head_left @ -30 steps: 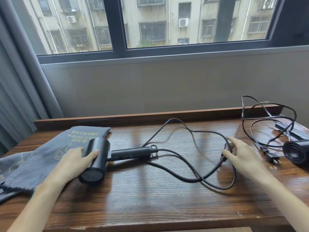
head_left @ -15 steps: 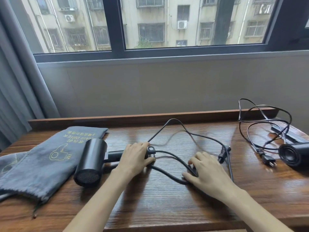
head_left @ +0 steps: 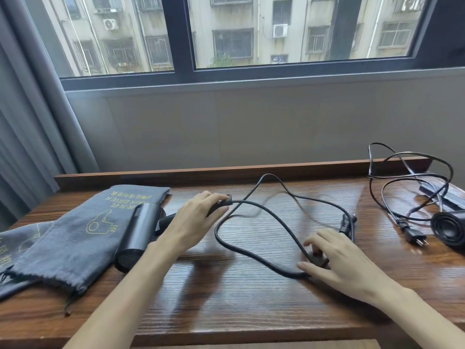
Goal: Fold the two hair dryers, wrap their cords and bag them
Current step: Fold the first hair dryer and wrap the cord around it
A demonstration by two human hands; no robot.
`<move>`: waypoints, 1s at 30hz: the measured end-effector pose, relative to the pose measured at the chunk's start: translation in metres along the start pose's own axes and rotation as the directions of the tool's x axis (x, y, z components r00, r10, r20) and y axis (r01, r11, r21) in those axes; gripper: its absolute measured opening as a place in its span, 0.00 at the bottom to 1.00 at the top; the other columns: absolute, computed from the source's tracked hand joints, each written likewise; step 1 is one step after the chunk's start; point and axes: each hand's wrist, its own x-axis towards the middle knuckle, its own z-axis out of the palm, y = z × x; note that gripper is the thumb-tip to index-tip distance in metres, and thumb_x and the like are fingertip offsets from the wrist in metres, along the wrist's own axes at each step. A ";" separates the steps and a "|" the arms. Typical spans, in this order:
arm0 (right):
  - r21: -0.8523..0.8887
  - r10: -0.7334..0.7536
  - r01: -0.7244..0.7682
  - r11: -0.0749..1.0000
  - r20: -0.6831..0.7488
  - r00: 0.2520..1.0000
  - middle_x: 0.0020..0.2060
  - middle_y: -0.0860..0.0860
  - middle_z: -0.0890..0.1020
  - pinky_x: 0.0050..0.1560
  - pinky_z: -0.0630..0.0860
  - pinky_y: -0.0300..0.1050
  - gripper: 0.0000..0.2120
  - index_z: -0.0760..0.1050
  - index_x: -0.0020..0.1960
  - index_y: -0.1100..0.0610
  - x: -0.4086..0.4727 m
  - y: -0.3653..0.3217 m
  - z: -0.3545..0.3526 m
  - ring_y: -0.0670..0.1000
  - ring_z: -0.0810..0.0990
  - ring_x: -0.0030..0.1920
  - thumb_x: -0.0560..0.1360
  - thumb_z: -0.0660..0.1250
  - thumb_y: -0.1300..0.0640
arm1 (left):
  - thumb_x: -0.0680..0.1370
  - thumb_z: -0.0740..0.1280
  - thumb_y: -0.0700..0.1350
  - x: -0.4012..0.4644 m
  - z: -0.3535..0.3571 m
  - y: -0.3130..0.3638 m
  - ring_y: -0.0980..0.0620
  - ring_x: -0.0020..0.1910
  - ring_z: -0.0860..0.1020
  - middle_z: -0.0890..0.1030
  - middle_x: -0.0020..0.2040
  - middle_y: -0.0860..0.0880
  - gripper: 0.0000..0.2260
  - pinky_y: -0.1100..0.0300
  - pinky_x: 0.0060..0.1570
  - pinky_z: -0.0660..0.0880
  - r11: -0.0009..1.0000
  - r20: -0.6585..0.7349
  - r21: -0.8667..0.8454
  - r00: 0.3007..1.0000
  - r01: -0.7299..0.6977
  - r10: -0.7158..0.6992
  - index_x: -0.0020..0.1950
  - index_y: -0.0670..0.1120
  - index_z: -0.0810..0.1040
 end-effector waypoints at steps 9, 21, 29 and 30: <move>-0.169 -0.109 0.060 0.984 -0.302 0.947 0.39 0.46 0.72 0.44 0.63 0.38 0.18 0.72 0.38 0.54 -0.036 0.012 -0.007 0.48 0.68 0.39 0.71 0.67 0.39 | 0.79 0.66 0.46 -0.009 -0.033 0.000 0.66 0.40 0.74 0.76 0.42 0.59 0.07 0.72 0.42 0.67 0.977 -0.149 -0.206 0.989 -0.050 0.019 0.56 0.51 0.79; -0.033 0.003 0.000 0.999 0.071 0.997 0.47 0.38 0.70 0.46 0.75 0.40 0.09 0.71 0.54 0.41 -0.001 0.042 -0.013 0.39 0.74 0.43 0.76 0.62 0.42 | 0.80 0.65 0.45 -0.003 -0.041 0.007 0.60 0.34 0.72 0.76 0.36 0.60 0.07 0.70 0.37 0.67 0.959 -0.157 -0.272 0.987 -0.076 0.034 0.56 0.48 0.79; 0.018 0.203 -0.203 0.979 -0.130 0.970 0.41 0.43 0.76 0.43 0.76 0.48 0.12 0.72 0.50 0.49 0.013 0.071 -0.007 0.45 0.75 0.37 0.71 0.73 0.52 | 0.80 0.65 0.45 -0.004 -0.047 0.000 0.57 0.33 0.70 0.77 0.37 0.48 0.05 0.63 0.36 0.68 0.940 -0.188 -0.328 0.982 -0.092 0.031 0.53 0.52 0.79; 0.068 0.264 -0.257 0.964 -0.138 0.955 0.41 0.44 0.76 0.43 0.75 0.47 0.13 0.71 0.49 0.49 0.017 0.072 -0.007 0.45 0.75 0.37 0.71 0.73 0.52 | 0.80 0.65 0.47 -0.004 -0.048 -0.004 0.54 0.34 0.72 0.79 0.39 0.47 0.05 0.61 0.37 0.69 0.935 -0.204 -0.343 0.979 -0.091 0.020 0.52 0.56 0.78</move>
